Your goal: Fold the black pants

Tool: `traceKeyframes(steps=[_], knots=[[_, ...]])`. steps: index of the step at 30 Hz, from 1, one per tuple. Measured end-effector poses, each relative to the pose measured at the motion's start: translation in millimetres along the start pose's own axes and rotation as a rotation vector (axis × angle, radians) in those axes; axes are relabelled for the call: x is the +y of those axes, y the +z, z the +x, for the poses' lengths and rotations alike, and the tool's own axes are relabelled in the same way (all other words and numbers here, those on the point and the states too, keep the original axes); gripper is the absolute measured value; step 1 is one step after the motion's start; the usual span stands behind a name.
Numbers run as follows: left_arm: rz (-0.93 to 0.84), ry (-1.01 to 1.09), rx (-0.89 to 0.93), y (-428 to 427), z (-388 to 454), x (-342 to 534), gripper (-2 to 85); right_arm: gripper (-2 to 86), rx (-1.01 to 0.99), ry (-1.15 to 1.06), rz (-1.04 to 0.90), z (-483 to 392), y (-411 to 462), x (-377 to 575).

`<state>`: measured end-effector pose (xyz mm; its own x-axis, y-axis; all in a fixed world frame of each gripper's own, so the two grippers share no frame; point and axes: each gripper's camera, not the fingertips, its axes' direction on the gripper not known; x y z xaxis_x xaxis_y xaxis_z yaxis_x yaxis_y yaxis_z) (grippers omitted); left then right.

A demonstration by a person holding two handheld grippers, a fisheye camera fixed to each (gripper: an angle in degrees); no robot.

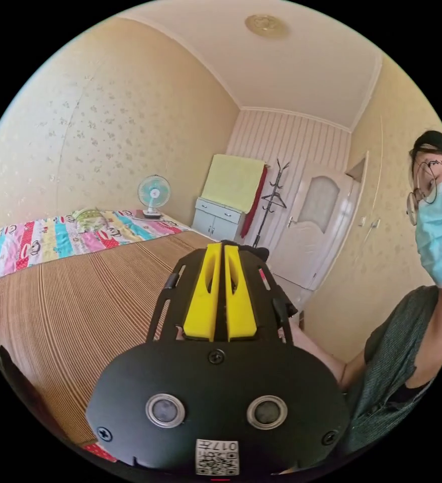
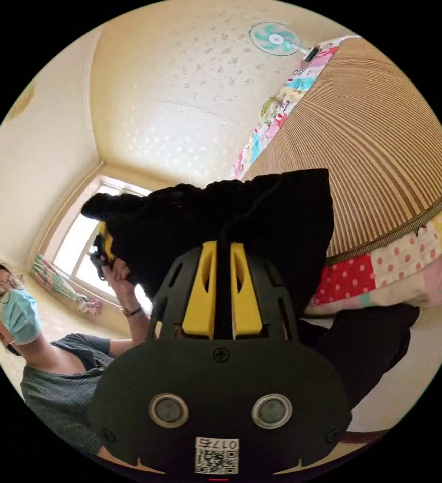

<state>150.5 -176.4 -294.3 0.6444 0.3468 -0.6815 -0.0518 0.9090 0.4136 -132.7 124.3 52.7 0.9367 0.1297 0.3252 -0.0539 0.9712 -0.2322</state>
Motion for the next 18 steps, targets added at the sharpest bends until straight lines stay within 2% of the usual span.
traceKeyframes(steps=[2,4,5,10,14,15,16,18], knots=[[0.01,-0.082,0.016,-21.2,-10.9,15.0,-0.6,7.0,0.017,0.044,-0.019,23.9,28.5,8.3],[0.072,-0.104,0.064,-61.2,-16.7,36.4,-0.6,7.8,-0.138,-0.002,0.097,45.8,29.9,44.1],[0.091,-0.104,0.088,-71.7,-17.6,41.6,-0.7,8.1,-0.144,-0.005,0.119,51.8,29.6,53.6],[0.366,-0.1,0.429,-169.1,-27.7,71.7,-0.7,15.4,-0.017,-0.013,0.211,98.8,16.7,120.8],[0.491,-0.061,0.523,-225.0,-17.5,68.1,-0.7,20.6,0.013,-0.211,0.168,119.4,31.6,129.1],[0.511,-0.044,0.518,-242.0,-10.2,64.7,-0.7,22.4,-0.072,-0.278,0.086,128.9,48.0,125.5],[0.526,-0.012,0.501,-258.9,-1.0,61.3,-0.7,23.4,-0.265,-0.354,-0.031,132.5,66.7,122.3],[0.548,0.041,0.471,-285.8,13.5,57.3,-0.7,23.4,-0.558,-0.498,-0.086,123.3,84.3,134.6]])
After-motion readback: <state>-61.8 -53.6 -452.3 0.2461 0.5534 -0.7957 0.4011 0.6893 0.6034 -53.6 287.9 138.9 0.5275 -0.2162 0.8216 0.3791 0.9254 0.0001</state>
